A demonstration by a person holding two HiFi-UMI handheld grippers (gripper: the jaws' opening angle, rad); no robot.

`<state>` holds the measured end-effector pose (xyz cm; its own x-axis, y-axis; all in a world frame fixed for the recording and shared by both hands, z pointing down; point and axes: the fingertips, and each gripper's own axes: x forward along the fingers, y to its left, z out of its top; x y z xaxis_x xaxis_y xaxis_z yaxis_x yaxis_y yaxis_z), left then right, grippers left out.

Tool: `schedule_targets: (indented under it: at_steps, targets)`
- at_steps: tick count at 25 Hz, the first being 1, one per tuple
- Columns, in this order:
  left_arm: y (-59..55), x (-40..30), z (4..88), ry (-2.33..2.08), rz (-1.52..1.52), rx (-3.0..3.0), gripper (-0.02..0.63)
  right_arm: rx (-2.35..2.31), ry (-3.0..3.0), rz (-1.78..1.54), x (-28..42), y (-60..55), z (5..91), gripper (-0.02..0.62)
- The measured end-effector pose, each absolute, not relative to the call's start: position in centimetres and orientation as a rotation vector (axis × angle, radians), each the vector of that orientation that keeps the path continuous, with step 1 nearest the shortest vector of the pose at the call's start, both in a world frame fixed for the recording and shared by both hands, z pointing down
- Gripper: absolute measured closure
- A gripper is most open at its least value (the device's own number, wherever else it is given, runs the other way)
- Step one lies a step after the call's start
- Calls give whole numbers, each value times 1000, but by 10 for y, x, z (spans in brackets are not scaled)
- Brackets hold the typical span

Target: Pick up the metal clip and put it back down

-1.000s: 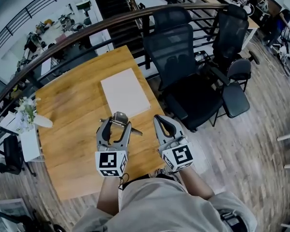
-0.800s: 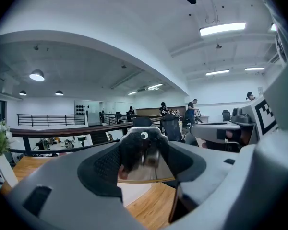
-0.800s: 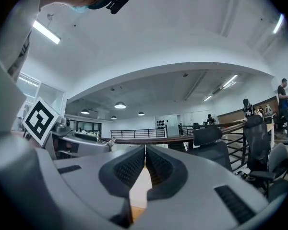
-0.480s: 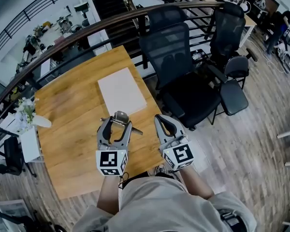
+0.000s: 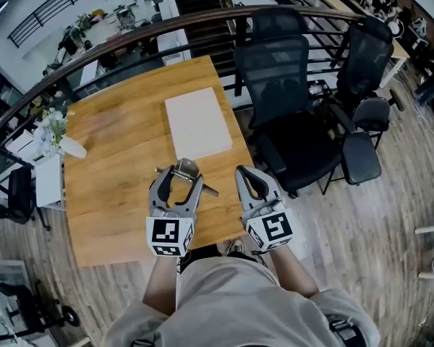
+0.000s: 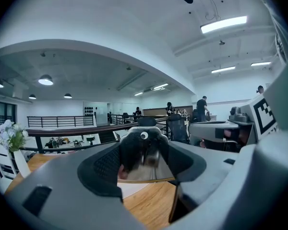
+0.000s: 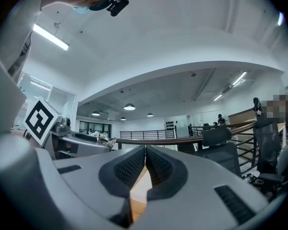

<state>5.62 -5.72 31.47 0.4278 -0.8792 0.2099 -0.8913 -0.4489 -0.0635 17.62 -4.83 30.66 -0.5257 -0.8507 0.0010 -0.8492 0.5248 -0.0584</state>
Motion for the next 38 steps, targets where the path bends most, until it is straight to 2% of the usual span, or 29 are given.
schedule_targets:
  at_steps: [21, 38]
  targets:
    - [17, -41, 325, -1964, 328, 2282, 304, -1035, 2941, -141, 66, -12, 317, 568]
    - [55, -192, 335, -2090, 298, 2106, 304, -774, 3071, -153, -99, 11, 326, 568]
